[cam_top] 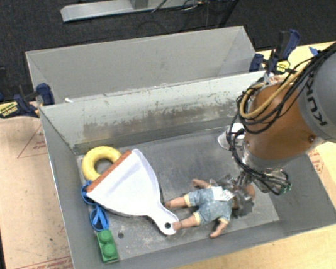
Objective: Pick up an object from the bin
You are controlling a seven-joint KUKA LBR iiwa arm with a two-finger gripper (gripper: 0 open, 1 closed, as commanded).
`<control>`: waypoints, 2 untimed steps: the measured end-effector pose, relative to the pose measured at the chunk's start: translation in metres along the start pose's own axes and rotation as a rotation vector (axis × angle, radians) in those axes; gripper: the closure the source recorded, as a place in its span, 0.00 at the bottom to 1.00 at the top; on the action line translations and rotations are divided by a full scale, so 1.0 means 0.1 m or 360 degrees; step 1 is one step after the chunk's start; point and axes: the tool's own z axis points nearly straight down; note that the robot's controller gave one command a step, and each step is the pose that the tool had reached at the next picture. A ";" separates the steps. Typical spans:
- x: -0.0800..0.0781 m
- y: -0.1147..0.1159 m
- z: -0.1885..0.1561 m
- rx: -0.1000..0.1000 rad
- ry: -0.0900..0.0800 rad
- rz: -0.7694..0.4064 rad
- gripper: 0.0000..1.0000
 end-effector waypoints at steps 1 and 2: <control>-0.04 -0.04 -1.10 -0.0001 -0.0003 0.0033 1.00; -0.04 -0.04 -1.10 -0.0001 -0.0003 0.0033 1.00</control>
Offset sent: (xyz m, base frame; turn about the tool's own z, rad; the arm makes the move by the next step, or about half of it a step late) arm 0.0000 0.0000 0.0000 0.0000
